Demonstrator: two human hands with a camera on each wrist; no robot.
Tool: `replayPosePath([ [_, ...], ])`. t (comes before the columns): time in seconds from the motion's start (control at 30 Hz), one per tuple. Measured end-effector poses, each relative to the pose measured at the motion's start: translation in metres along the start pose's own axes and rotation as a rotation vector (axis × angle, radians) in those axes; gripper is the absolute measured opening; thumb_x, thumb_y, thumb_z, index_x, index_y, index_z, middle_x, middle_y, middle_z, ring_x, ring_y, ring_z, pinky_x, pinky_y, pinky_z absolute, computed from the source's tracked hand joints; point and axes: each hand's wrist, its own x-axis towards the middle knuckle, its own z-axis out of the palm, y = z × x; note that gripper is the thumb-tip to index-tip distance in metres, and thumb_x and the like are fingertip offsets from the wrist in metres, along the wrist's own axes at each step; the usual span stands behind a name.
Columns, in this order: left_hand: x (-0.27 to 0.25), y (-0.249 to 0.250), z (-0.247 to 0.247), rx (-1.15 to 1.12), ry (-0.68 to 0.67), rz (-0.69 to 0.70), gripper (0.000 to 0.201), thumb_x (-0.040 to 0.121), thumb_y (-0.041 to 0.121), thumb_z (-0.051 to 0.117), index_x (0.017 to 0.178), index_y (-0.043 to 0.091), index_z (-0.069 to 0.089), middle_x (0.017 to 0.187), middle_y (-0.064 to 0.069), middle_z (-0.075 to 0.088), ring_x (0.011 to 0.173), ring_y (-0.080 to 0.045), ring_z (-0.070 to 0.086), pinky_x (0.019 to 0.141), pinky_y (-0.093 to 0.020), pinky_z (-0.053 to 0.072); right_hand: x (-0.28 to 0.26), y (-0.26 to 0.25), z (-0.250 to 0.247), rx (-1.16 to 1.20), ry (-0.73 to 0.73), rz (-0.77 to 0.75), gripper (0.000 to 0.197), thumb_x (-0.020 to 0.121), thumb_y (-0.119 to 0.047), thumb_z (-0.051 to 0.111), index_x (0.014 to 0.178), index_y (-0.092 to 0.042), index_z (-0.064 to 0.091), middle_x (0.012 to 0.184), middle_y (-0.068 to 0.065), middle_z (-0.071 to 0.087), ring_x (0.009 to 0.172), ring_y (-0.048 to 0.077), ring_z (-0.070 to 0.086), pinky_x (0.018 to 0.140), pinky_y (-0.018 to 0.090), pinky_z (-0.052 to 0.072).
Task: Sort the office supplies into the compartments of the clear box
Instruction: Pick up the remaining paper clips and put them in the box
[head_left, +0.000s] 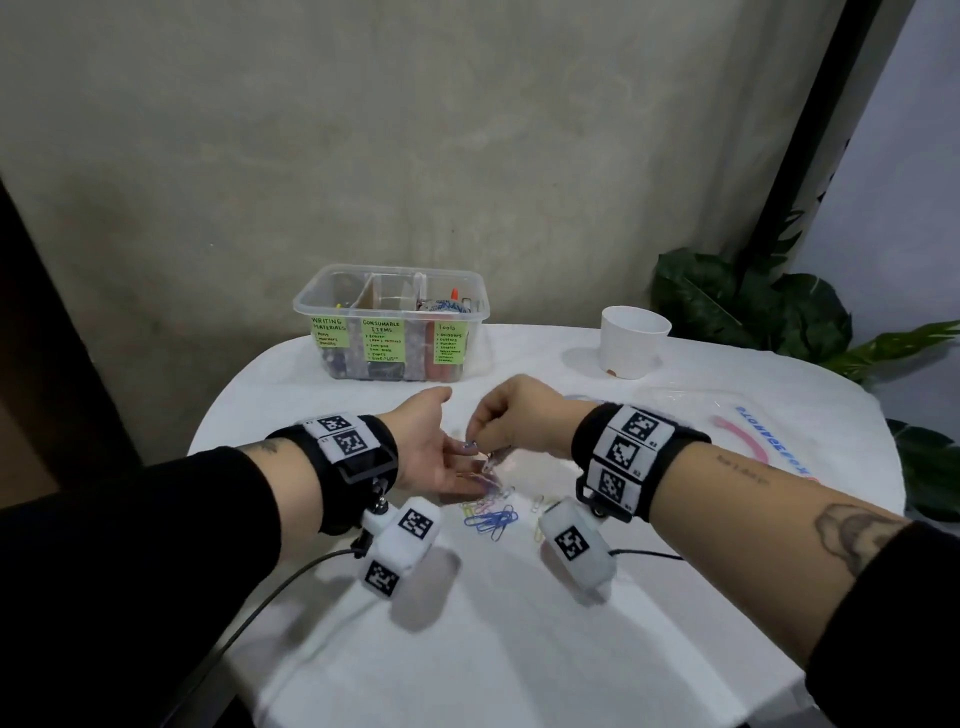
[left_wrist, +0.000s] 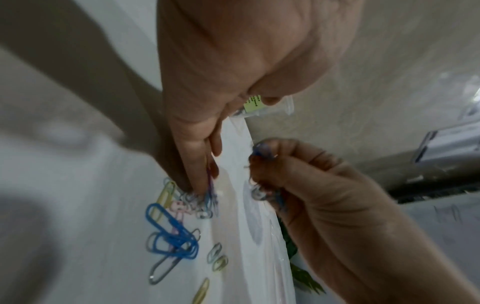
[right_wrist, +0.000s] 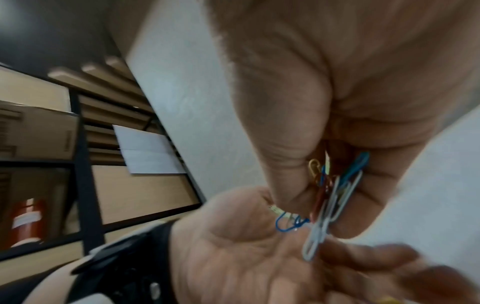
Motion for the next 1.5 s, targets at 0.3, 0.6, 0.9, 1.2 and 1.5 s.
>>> replayPosePath([
  [0.3,0.007,0.0,0.007,-0.048,0.035,0.041,0.028,0.092,0.02,0.041,0.07,0.009,0.053,0.058,-0.005,0.051,0.047,-0.015,0.051,0.04,-0.017,0.044,0.003,-0.029,-0.018,-0.161,0.018,-0.154,0.016,0.074,0.001,0.078,0.087,-0.007,0.076,0.079,0.005,0.074,0.069,0.012,0.066,0.072,0.027,0.058],
  [0.6,-0.004,0.0,-0.004,0.53,0.331,0.154,0.039,0.097,0.037,0.046,0.062,0.023,0.035,0.049,0.007,0.028,0.036,-0.009,0.02,0.039,-0.015,0.01,-0.02,0.03,0.003,-0.53,-0.223,0.055,0.07,0.063,-0.051,0.086,0.126,-0.035,0.059,0.12,-0.013,0.057,0.104,0.013,0.056,0.089,0.028,0.046],
  [0.9,-0.006,-0.002,-0.016,0.577,0.332,0.04,0.043,0.091,0.051,0.054,0.068,0.018,0.04,0.052,0.007,0.026,0.04,-0.008,0.02,0.04,-0.018,0.013,-0.033,0.025,0.021,-0.375,-0.272,-0.023,0.019,0.078,-0.012,0.072,0.096,-0.015,0.071,0.088,0.007,0.072,0.071,0.021,0.065,0.064,0.031,0.055],
  [1.2,-0.005,-0.001,-0.015,0.314,0.21,0.033,0.049,0.09,0.057,0.053,0.077,0.011,0.046,0.059,0.0,0.035,0.044,-0.011,0.029,0.041,-0.018,0.021,-0.02,0.014,0.013,-0.164,-0.18,0.064,0.008,0.078,0.003,0.072,0.082,-0.004,0.071,0.064,0.004,0.066,0.053,0.011,0.064,0.059,0.022,0.056],
  [1.5,-0.006,0.008,-0.016,0.036,-0.137,0.002,0.044,0.08,0.051,0.057,0.07,0.01,0.047,0.068,-0.004,0.042,0.06,-0.017,0.039,0.05,-0.022,0.03,0.009,-0.041,0.0,-0.136,-0.068,-0.154,0.016,0.07,0.001,0.082,0.083,-0.001,0.073,0.077,0.013,0.073,0.069,0.02,0.069,0.072,0.029,0.06],
])
